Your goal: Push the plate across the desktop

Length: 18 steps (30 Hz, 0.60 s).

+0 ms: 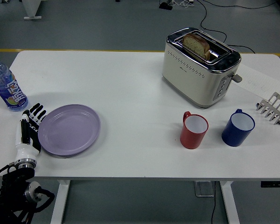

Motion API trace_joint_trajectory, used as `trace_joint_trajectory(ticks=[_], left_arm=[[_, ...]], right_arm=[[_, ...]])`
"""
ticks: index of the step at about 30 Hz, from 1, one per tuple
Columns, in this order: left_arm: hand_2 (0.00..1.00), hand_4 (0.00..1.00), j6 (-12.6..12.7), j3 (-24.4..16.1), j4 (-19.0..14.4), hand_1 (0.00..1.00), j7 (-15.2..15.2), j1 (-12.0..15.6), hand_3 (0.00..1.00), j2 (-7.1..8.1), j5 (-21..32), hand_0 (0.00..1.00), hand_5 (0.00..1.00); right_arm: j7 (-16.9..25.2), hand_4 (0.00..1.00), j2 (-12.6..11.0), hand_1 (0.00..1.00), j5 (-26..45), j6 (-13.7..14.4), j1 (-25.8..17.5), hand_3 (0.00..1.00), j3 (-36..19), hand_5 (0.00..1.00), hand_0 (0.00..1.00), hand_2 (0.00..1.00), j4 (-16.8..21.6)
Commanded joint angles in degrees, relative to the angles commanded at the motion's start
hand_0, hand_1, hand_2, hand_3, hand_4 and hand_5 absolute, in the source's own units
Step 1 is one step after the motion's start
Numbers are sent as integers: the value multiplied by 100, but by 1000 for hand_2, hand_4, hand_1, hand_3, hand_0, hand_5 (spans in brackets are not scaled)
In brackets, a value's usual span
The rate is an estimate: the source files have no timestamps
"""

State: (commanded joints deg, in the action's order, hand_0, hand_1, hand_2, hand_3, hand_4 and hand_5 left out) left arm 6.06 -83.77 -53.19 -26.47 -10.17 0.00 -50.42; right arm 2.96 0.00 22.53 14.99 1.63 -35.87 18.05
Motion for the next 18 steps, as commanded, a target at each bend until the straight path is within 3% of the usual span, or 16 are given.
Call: trace_joint_trajectory(ticks=[18], left_arm=[[783,303,16,525,-50,785,6,-28,696,0,156,770,998]], right_arm=[[-33,342,0,504,-97,29,-16,605,-69,637,585,614,8]])
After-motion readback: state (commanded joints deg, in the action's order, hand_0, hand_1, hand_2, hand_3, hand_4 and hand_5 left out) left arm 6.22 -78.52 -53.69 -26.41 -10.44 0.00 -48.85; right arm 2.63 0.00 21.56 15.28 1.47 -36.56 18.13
